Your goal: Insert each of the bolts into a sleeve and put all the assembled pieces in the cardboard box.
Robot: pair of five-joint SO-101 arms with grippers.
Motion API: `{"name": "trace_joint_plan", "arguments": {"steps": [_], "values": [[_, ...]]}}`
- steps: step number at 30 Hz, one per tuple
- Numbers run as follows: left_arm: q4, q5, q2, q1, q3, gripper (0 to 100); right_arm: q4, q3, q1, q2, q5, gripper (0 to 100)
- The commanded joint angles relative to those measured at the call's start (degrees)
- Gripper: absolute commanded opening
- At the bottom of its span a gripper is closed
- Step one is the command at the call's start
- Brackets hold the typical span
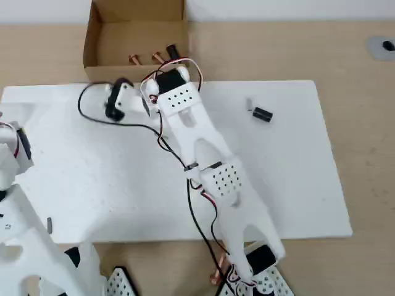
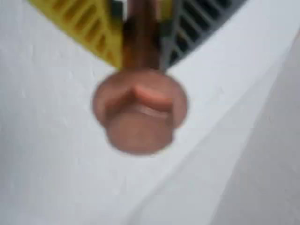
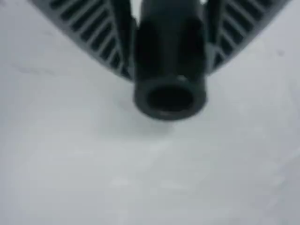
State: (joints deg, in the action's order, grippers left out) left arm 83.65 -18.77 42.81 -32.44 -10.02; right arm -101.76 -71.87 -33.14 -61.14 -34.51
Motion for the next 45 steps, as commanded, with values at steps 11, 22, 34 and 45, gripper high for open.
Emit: {"name": "trace_joint_plan", "arguments": {"steps": [11, 22, 34, 45], "values": [[-4.0, 29.5, 2.9, 0.8, 10.8, 1, -0.7, -9.9, -1.2, 41.5, 26.4, 1.0], [-13.0, 31.7, 14.7, 26.1, 10.6, 1, 0.3, 30.2, -11.1, 73.5, 32.1, 1.0], [-17.0, 31.7, 20.0, 33.9, 4.1, 1, 39.1, 89.8, -11.0, 108.2, 36.7, 1.0], [-16.3, 26.4, 20.2, 35.6, 3.7, 1, 73.1, 128.3, -11.4, 131.2, 37.1, 1.0]]}}
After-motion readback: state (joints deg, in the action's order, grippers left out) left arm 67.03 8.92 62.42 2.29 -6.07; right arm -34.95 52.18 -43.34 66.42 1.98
